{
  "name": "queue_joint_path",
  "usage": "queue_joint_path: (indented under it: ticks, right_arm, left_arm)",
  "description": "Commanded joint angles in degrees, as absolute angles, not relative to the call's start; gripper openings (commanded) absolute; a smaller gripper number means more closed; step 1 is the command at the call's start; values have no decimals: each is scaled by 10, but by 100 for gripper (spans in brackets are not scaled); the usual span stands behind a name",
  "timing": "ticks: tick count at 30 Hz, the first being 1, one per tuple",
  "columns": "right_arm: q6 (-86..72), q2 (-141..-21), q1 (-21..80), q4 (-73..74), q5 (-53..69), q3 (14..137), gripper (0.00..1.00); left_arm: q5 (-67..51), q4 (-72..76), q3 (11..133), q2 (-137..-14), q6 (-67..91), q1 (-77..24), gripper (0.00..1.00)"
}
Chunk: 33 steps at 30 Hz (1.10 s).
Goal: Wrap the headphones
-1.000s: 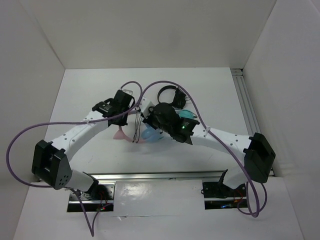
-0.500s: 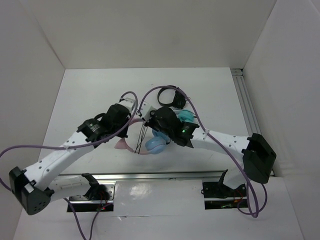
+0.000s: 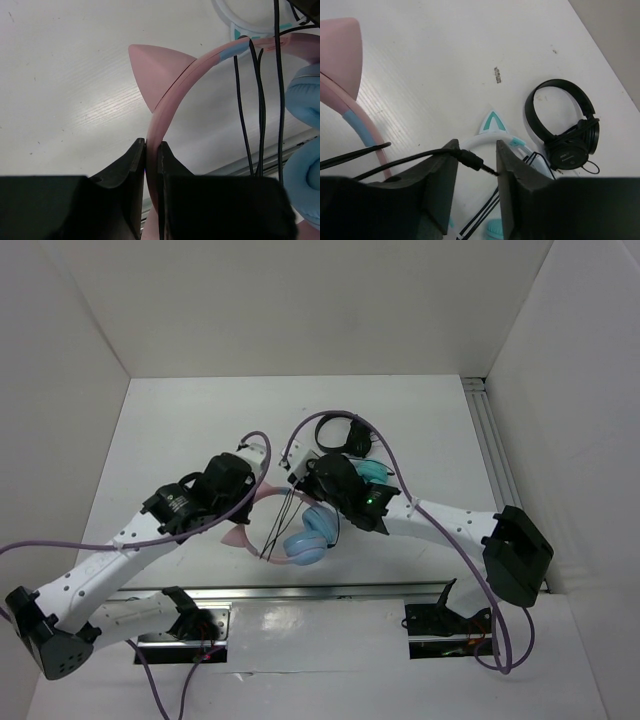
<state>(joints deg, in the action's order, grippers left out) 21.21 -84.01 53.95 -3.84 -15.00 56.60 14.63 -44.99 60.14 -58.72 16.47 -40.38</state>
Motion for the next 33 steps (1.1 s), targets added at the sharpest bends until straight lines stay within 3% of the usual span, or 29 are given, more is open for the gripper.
queue_joint_path:
  ticks: [1, 5, 7, 12, 19, 27, 33]
  right_arm:
    - [210, -832, 529, -67, -194, 564, 45]
    - [210, -832, 529, -67, -199, 564, 47]
    - [205, -832, 524, -67, -205, 564, 89]
    - [200, -832, 512, -67, -210, 570, 100]
    - [178, -839, 496, -67, -235, 581, 100]
    - [50, -809, 480, 1, -337, 628, 100]
    - [-45, -716, 480, 72, -267, 603, 100]
  left_arm:
    - [149, -446, 621, -602, 177, -409, 0]
    - [193, -454, 638, -627, 188, -393, 0]
    - [205, -460, 638, -628, 194, -382, 0]
    - [162, -427, 638, -607, 189, -345, 0]
    - [91, -404, 621, -586, 171, -285, 0]
    - [102, -363, 634, -616, 224, -183, 0]
    - [169, -309, 676, -710, 276, -82, 0]
